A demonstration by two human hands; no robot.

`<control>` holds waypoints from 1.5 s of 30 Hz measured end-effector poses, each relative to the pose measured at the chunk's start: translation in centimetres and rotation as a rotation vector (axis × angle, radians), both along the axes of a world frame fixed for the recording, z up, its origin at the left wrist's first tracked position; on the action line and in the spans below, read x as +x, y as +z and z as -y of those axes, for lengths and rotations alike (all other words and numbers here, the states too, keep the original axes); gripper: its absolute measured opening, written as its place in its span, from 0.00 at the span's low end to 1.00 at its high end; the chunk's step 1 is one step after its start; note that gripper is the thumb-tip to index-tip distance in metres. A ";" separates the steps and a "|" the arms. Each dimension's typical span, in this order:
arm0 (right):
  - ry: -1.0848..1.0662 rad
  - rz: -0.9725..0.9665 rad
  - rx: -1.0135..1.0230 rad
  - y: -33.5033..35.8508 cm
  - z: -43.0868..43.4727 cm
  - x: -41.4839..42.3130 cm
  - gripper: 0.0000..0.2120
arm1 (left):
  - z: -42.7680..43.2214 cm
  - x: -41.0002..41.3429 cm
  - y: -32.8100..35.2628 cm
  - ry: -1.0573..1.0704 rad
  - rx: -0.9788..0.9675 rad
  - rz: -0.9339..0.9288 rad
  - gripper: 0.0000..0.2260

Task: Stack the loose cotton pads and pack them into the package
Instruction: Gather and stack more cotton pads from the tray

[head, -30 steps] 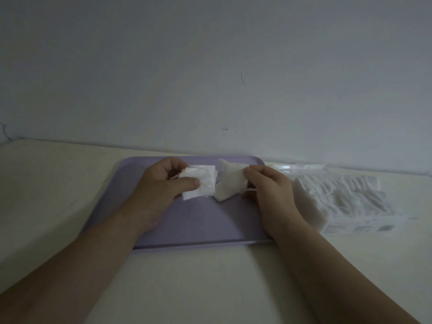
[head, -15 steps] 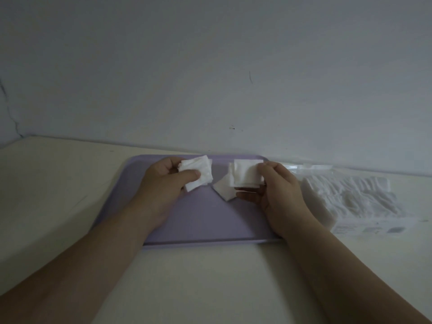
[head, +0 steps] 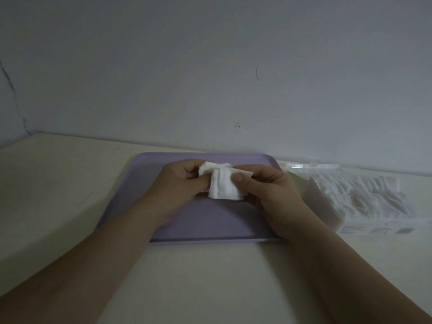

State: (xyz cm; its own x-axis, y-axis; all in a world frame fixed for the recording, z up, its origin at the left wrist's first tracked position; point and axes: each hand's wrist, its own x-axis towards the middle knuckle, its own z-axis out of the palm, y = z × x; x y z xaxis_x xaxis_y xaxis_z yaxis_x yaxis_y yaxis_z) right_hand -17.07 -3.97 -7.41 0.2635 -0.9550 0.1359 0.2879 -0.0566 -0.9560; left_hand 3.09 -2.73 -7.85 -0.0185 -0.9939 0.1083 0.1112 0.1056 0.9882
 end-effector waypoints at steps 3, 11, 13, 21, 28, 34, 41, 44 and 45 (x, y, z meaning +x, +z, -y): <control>-0.064 -0.055 -0.030 -0.1 0.0 0.1 0.13 | -0.3 -0.3 0.0 -0.043 -0.003 0.069 0.10; -0.153 -0.047 -0.037 0.2 -0.2 0.1 0.09 | 0.0 -0.4 0.8 -0.177 0.173 -0.134 0.18; -0.173 -0.055 -0.042 0.3 -0.2 0.2 0.10 | -0.1 -0.4 0.8 -0.217 0.173 -0.138 0.22; -0.199 -0.073 -0.062 0.3 -0.4 0.2 0.04 | -0.2 -0.2 0.1 -0.189 0.098 -0.044 0.12; -0.135 0.108 0.062 1.1 0.1 -0.9 0.02 | 0.1 -0.6 0.2 -0.069 0.134 -0.076 0.10; -0.157 -0.077 -0.049 0.5 -0.3 0.0 0.10 | -0.6 -0.9 0.8 -0.177 0.097 0.007 0.11; -0.241 -0.122 -0.095 0.1 -0.1 0.1 0.12 | -0.5 -0.8 0.9 -0.202 0.100 0.032 0.13; -0.254 -0.190 -0.122 0.1 -0.2 0.2 0.13 | -0.4 -0.7 1.1 -0.219 0.157 -0.046 0.16; -0.256 -0.206 -0.122 0.0 -0.2 0.3 0.14 | -0.4 -0.8 1.0 -0.208 0.143 -0.026 0.16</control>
State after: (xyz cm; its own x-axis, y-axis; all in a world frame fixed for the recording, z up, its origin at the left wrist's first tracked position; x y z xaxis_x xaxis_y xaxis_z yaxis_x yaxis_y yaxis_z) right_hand -16.80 -3.77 -7.38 0.0515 -0.9737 0.2219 0.0517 -0.2193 -0.9743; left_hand 2.33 -2.31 -6.89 -0.2230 -0.9744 -0.0302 0.1413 -0.0630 0.9880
